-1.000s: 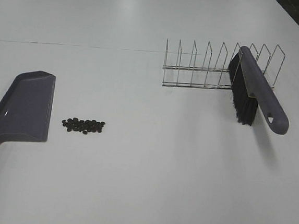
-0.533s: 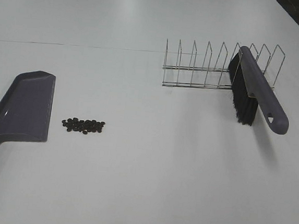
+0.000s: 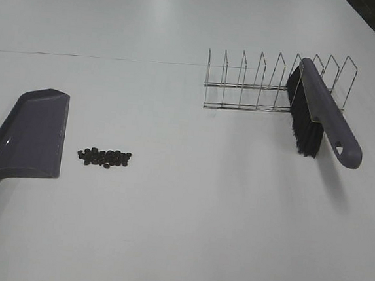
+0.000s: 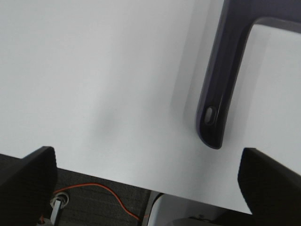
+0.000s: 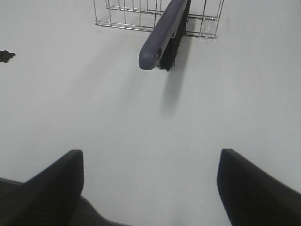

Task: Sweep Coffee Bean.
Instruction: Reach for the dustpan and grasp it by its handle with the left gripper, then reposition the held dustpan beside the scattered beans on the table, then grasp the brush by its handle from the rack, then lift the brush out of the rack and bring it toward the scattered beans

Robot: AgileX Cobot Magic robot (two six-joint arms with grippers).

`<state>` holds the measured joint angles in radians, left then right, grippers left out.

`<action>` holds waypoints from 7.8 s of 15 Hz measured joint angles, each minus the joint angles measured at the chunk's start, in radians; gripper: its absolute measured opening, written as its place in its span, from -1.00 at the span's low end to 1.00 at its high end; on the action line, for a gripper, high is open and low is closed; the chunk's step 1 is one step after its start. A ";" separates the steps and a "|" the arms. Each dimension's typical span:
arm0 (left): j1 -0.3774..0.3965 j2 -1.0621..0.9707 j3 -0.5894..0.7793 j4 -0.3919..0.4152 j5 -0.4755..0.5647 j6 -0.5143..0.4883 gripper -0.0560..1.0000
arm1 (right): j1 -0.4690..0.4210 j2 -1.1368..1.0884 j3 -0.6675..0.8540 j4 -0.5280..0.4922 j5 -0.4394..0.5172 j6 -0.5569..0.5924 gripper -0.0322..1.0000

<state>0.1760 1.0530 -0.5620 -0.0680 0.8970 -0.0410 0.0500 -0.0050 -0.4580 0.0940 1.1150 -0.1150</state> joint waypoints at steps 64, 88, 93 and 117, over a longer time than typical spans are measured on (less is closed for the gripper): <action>-0.268 0.846 -0.300 0.124 -0.257 0.244 -0.27 | 0.000 1.453 -1.039 -0.028 0.105 0.132 0.26; -0.268 0.790 -0.389 0.271 0.004 0.133 -0.27 | 0.000 2.266 -1.432 -0.047 -0.054 -0.025 0.26; -0.268 0.708 -0.389 0.342 0.005 0.075 -0.27 | 0.000 2.288 -1.434 -0.074 -0.062 -0.025 0.26; -0.273 0.721 -0.389 0.554 -0.001 -0.044 -0.27 | -0.003 1.788 -1.057 -0.079 0.058 0.088 -0.35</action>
<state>-0.0970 1.7740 -0.9510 0.4860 0.8960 -0.0850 0.0470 1.7830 -1.5150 0.0150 1.1730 -0.0270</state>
